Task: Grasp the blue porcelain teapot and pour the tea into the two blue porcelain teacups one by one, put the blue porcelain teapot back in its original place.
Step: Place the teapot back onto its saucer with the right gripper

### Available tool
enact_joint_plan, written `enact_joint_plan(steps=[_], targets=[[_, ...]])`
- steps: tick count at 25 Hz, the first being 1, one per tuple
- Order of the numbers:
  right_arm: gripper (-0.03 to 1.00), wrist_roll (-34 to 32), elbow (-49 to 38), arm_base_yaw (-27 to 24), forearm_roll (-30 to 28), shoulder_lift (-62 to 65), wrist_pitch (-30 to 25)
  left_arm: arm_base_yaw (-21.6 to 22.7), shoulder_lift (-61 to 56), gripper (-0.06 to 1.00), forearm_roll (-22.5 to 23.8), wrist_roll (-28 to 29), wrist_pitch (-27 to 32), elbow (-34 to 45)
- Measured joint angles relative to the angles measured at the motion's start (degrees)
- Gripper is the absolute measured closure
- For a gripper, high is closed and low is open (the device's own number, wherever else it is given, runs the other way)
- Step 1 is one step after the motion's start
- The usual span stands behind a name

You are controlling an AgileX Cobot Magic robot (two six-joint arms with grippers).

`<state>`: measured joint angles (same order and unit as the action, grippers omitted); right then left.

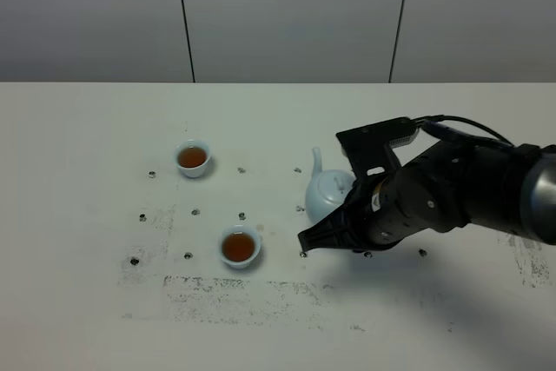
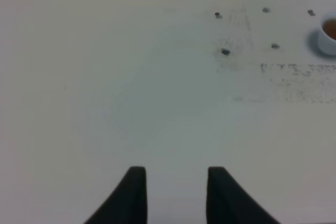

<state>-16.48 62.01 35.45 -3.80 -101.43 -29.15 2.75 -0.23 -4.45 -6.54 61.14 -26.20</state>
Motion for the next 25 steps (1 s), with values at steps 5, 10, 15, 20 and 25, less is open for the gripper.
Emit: enact_joint_plan(steps=[5, 10, 15, 20, 25], targets=[[0.91, 0.14, 0.00, -3.07, -1.98, 1.29, -0.06, 0.00, 0.00, 0.60, 0.00, 0.00, 0.00, 0.00], [0.91, 1.72, 2.18, -3.32, -2.68, -0.10, 0.13, 0.00, 0.00, 0.60, 0.00, 0.00, 0.00, 0.00], [0.91, 2.65, 8.49, -3.32, -3.16, -4.69, -2.44, 0.00, 0.00, 0.60, 0.00, 0.00, 0.00, 0.00], [0.91, 3.61, 13.61, -3.32, -3.15, -10.27, -4.66, 0.00, 0.00, 0.60, 0.00, 0.00, 0.00, 0.00], [0.91, 4.29, 14.76, -2.87, -2.95, -13.47, -3.57, 0.00, 0.00, 0.60, 0.00, 0.00, 0.00, 0.00]])
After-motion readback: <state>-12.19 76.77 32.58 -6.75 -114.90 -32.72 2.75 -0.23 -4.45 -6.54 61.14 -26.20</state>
